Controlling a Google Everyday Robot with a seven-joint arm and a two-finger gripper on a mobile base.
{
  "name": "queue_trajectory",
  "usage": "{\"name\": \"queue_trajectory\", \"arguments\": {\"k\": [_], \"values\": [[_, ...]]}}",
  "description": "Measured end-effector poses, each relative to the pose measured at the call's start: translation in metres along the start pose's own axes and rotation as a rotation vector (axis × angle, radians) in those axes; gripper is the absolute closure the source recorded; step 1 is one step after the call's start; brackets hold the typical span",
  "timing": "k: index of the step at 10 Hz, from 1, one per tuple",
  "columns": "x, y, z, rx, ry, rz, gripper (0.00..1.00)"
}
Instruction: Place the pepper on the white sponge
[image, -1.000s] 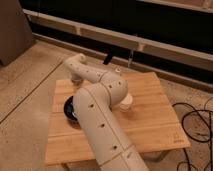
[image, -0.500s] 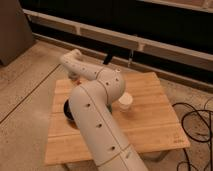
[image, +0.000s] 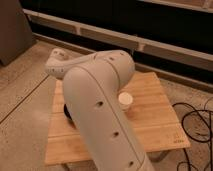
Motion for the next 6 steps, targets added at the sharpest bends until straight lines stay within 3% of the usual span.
{"name": "queue_trajectory", "arguments": {"k": [2,3,4,6], "values": [[0.005,0.023,-0.022,-0.020,-0.076,0.097,1.00],[0.017,0.027,-0.035,-0.020,-0.118,0.204,1.00],[0.025,0.023,-0.040,-0.009,-0.129,0.260,1.00],[0.064,-0.011,-0.051,0.074,-0.133,0.432,1.00]]}}
